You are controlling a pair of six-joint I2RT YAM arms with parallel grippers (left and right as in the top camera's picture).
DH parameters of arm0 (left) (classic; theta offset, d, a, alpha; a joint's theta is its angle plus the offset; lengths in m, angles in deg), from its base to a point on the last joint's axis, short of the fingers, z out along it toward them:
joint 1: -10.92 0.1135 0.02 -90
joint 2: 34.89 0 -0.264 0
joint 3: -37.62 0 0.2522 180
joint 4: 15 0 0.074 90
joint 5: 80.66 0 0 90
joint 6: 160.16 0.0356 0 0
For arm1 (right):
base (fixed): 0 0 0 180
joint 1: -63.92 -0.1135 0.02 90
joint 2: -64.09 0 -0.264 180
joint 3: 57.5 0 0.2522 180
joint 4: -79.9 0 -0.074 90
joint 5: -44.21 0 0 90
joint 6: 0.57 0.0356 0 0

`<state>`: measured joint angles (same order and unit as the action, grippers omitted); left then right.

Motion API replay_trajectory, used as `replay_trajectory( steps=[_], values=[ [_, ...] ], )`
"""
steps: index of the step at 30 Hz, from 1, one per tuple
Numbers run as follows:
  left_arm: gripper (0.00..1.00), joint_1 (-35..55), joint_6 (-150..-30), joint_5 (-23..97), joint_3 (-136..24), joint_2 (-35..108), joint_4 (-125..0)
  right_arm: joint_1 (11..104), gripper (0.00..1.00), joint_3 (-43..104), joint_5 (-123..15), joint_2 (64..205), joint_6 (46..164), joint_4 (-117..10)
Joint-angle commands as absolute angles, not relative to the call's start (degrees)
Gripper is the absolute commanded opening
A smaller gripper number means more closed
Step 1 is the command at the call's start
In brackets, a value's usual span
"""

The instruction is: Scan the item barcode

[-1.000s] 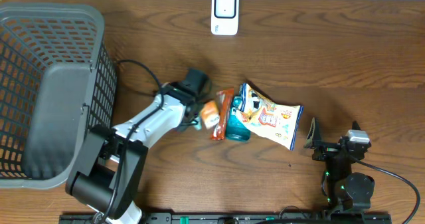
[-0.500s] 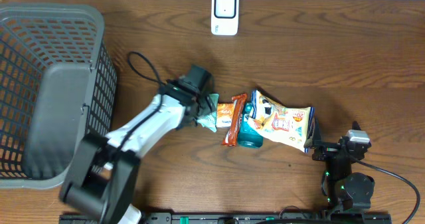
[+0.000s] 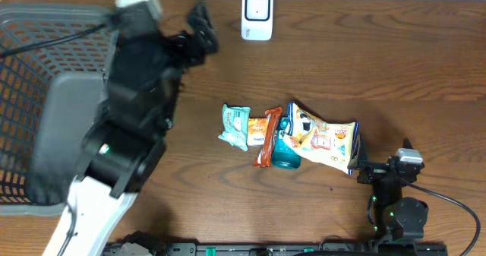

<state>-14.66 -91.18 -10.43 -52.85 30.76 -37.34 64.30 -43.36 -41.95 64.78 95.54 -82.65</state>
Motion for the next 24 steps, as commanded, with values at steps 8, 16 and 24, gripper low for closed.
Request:
replay_trajectory(
  steps=[8,16,24],
  values=[
    [0.98,-14.5,-54.1,-22.7,-53.2,27.3,-37.3,64.4,0.99,-43.4,-41.8,64.5,96.2,-82.5],
    [0.98,-14.4,-58.3,-9.6,-52.0,25.0,-49.9,64.4,0.99,-43.4,-41.8,64.5,96.2,-82.5],
    [0.98,-14.4,-61.9,5.9,-44.5,15.0,-51.7,64.4,0.99,-43.4,-41.8,64.5,96.2,-82.5]
  ],
)
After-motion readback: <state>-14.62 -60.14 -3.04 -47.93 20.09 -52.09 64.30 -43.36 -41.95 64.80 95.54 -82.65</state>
